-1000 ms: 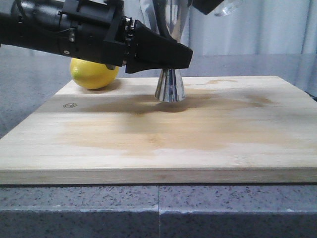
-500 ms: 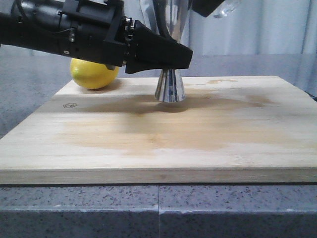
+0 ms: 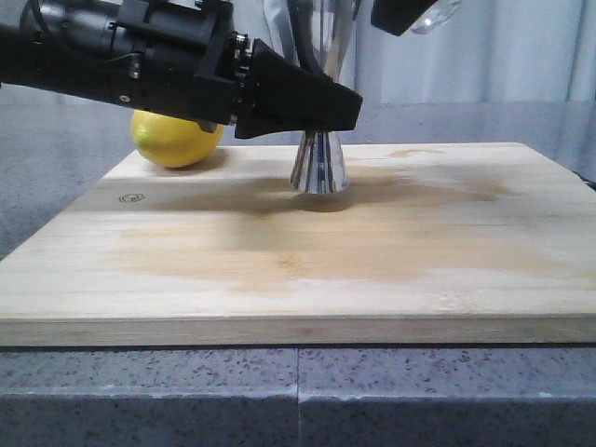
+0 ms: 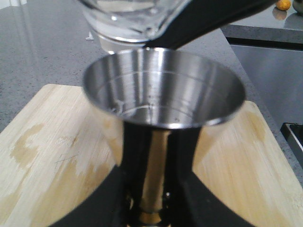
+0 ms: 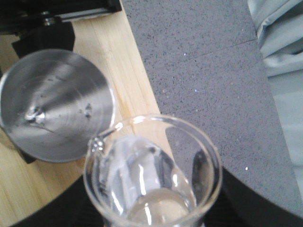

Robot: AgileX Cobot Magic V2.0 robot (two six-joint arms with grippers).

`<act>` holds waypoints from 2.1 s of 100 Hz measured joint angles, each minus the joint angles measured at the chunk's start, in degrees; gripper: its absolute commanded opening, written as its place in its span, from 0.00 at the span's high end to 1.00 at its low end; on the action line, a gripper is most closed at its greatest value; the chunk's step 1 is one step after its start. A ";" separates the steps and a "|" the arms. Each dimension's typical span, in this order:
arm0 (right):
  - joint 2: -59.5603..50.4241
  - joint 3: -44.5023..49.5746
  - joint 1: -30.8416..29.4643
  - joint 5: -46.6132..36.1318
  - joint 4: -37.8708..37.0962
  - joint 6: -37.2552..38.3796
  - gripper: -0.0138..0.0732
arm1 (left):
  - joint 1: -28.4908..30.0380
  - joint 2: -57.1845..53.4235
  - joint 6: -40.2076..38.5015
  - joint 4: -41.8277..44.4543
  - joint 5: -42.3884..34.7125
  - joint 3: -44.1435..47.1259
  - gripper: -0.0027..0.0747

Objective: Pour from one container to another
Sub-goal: 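Tilt the beaker with the right gripper, pouring liquid into the jigger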

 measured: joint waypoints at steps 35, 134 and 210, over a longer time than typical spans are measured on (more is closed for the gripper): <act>0.00 0.00 1.39 0.38 -2.88 -0.08 0.51 | 0.00 0.00 -0.13 0.00 0.00 0.00 0.94; 0.00 0.00 3.74 0.87 -8.80 -1.31 0.51 | 0.00 0.00 -0.13 0.00 0.00 0.00 0.94; 0.00 0.00 4.91 1.01 -13.07 -3.07 0.51 | 0.00 0.00 -0.13 0.00 0.00 0.00 0.94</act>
